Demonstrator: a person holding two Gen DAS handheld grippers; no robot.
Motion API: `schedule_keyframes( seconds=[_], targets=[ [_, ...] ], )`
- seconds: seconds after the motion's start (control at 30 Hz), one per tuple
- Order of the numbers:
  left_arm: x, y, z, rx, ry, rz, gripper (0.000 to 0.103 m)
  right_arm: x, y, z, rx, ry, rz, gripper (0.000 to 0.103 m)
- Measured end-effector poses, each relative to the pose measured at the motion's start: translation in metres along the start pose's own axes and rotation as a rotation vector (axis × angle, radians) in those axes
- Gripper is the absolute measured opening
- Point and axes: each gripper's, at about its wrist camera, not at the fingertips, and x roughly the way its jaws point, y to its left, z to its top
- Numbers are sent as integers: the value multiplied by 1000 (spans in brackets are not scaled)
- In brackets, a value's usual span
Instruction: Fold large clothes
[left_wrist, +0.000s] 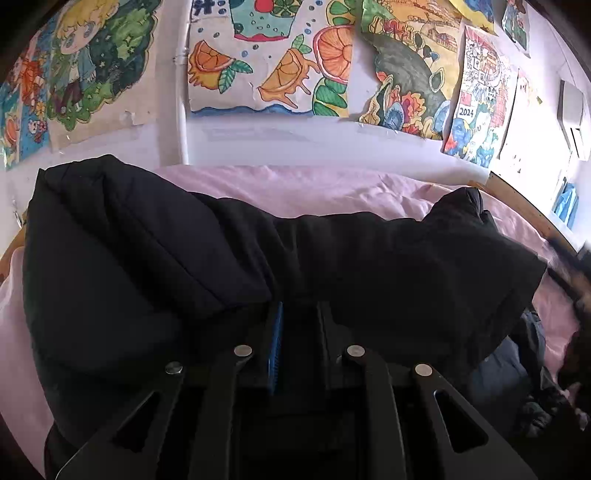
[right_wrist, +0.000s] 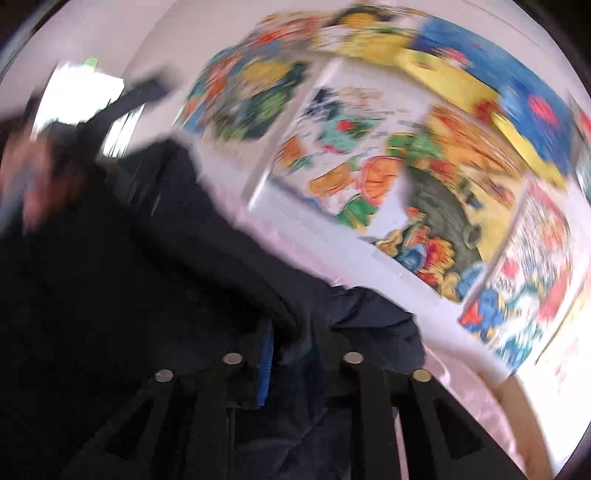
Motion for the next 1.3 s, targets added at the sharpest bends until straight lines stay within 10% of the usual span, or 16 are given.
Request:
schedule_keyframes(
  seconds=[0.23, 0.47, 0.6, 0.87, 1.03, 1.13, 1.3],
  targets=[
    [-1, -7, -6, 9, -29, 22, 14, 47, -34, 48, 407, 56, 21, 42],
    [24, 4, -7, -3, -14, 0, 11, 144, 11, 9, 162, 318, -69, 41],
    [45, 17, -13, -36, -8, -41, 8, 163, -5, -36, 366, 317, -52, 40],
    [3, 11, -6, -21, -110, -66, 7, 149, -1, -35, 344, 243, -83, 41],
    [-11, -5, 34, 64, -224, 44, 7, 141, 7, -27, 293, 202, -132, 41],
    [7, 18, 50, -46, -197, 161, 7, 137, 9, -32, 298, 187, -146, 41],
    [30, 81, 28, -353, -146, 112, 4, 134, 12, -35, 298, 160, -149, 41]
  ],
)
